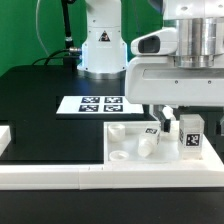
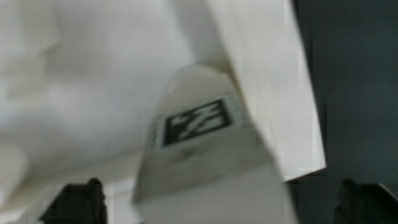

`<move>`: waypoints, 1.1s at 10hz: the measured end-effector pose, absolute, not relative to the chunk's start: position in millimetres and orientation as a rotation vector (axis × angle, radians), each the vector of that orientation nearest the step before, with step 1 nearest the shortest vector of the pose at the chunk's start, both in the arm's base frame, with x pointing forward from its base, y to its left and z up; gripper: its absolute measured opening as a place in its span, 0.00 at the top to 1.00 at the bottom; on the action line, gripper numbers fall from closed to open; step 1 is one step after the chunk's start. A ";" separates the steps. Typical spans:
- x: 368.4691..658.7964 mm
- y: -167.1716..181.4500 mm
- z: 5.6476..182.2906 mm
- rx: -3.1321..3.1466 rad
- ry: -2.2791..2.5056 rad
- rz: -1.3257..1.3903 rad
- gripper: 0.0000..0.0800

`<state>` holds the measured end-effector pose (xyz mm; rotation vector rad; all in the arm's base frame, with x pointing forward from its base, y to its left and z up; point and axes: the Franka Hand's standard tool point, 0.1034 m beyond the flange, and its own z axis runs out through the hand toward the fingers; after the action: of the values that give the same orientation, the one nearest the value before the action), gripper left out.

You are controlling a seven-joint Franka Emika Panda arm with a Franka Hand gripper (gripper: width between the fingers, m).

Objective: Assemble one leg

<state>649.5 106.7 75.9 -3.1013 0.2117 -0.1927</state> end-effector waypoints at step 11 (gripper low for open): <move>646.9 99.0 74.0 -2.714 1.459 -0.141 0.64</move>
Offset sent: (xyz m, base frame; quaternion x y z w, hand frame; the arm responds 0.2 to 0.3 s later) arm 0.0000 0.0000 0.0000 0.0000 0.0000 0.0650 0.9979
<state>646.9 99.0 74.0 -2.7140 1.4585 -0.1413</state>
